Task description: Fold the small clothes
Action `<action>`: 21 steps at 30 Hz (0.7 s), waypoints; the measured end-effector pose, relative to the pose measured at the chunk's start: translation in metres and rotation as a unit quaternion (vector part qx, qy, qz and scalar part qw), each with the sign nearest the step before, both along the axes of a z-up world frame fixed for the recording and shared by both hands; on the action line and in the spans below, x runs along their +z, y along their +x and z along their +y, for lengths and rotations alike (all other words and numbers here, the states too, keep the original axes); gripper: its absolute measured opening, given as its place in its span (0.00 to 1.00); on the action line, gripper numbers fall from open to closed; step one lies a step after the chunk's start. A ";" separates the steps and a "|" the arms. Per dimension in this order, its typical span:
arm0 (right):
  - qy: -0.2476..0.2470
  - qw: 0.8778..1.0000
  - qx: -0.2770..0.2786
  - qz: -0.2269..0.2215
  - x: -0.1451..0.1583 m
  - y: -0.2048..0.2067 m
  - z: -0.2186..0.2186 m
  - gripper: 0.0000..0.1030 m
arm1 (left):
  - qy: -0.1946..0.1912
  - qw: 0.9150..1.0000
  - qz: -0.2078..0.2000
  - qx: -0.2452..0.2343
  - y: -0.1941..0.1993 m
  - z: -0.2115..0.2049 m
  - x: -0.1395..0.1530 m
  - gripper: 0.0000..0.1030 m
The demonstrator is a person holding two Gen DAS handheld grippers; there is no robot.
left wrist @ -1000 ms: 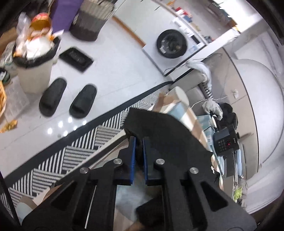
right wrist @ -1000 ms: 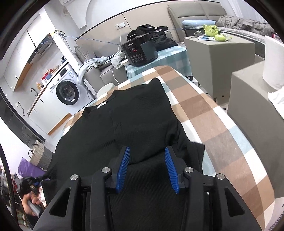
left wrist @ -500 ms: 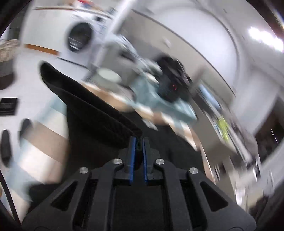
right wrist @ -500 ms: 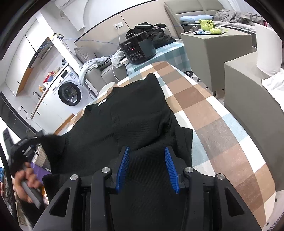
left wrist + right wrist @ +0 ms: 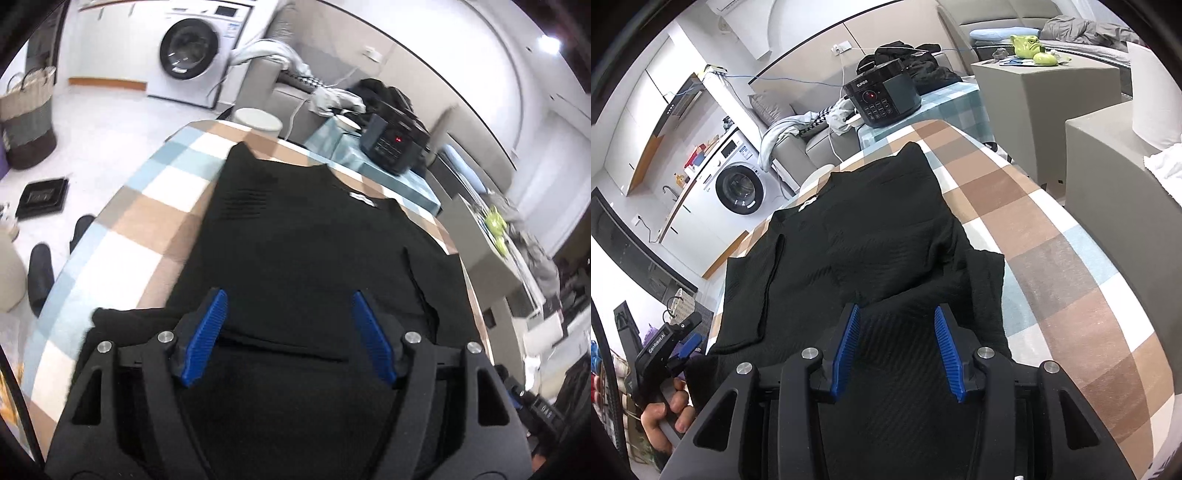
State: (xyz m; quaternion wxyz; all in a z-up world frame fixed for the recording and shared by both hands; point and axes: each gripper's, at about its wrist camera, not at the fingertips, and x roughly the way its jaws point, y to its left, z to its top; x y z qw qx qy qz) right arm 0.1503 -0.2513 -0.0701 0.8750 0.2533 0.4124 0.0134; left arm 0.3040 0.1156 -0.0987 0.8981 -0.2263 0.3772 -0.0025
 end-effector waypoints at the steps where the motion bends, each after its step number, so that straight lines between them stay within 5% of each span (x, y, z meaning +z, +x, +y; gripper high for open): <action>1: 0.000 1.000 0.002 0.001 0.000 0.000 0.000 0.42 | -0.002 1.000 0.001 0.003 -0.002 0.007 -0.002 0.66; 10: 0.021 1.000 0.013 0.008 0.002 -0.005 -0.006 0.46 | 0.020 0.999 0.002 0.030 -0.059 0.030 -0.002 0.66; 21: -0.064 0.997 0.033 0.001 0.034 -0.057 -0.049 0.54 | 0.069 0.995 0.026 0.061 -0.162 0.060 0.005 0.68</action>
